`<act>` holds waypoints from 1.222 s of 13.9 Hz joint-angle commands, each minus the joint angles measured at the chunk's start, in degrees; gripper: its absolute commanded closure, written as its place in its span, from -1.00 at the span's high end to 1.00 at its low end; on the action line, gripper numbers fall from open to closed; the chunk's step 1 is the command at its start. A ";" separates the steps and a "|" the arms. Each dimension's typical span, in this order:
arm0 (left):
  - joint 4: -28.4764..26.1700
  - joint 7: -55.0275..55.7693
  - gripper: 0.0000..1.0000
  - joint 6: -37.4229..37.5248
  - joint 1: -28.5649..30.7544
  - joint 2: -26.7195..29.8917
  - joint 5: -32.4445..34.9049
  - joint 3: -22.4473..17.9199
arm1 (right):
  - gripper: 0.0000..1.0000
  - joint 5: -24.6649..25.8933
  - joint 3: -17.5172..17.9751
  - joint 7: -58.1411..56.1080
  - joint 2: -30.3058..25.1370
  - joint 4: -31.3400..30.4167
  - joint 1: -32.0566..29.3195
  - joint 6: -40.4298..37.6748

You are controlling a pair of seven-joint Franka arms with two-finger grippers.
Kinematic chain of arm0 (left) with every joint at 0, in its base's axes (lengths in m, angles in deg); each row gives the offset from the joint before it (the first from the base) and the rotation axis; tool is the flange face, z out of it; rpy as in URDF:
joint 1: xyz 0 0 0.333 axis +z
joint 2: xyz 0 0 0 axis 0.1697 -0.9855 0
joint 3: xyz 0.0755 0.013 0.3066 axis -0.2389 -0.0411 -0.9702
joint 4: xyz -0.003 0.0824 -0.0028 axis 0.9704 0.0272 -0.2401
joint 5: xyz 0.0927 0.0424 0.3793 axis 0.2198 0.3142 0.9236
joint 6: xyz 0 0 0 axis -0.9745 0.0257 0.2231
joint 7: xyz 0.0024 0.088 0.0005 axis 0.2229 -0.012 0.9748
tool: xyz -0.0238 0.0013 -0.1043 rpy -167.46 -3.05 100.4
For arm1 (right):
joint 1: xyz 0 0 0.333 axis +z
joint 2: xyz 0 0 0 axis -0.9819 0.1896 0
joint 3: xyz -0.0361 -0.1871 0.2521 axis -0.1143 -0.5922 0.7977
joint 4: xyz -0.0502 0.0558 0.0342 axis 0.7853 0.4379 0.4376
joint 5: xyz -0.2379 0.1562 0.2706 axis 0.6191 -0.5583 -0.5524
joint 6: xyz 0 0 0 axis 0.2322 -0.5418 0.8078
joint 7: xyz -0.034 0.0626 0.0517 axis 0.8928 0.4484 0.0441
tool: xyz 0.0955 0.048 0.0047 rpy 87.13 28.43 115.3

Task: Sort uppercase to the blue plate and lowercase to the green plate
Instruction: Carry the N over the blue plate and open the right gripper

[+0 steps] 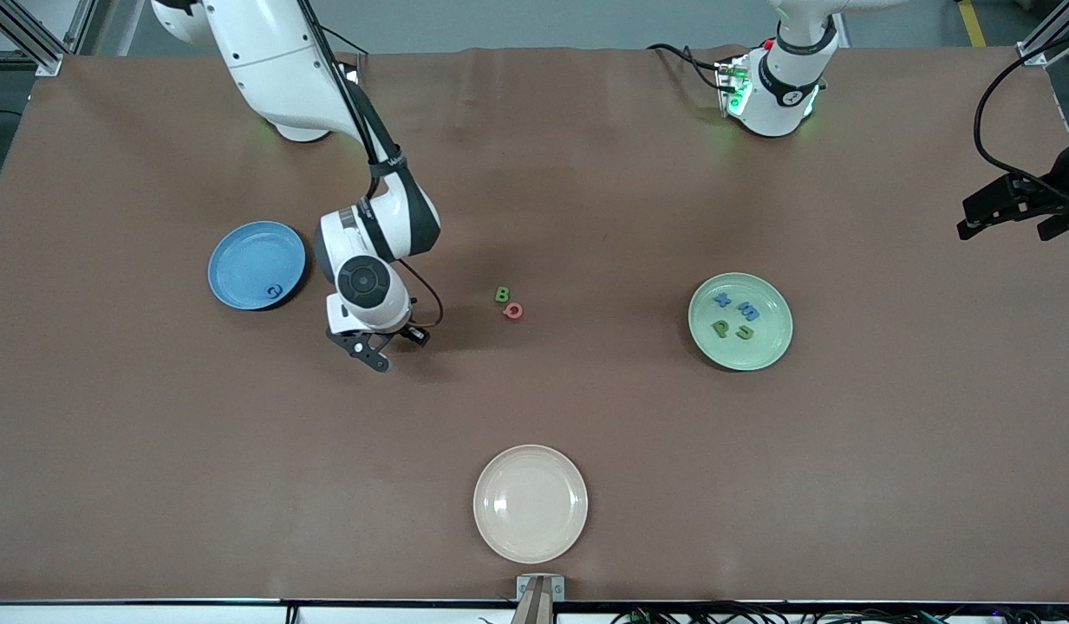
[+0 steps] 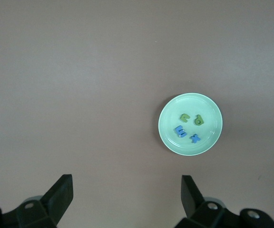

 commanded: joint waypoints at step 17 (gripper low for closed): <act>-0.21 -0.95 1.00 -4.32 -2.57 1.05 0.81 -2.52 | 0.99 24.62 -6.71 -17.68 -13.98 -13.31 -6.35 -27.40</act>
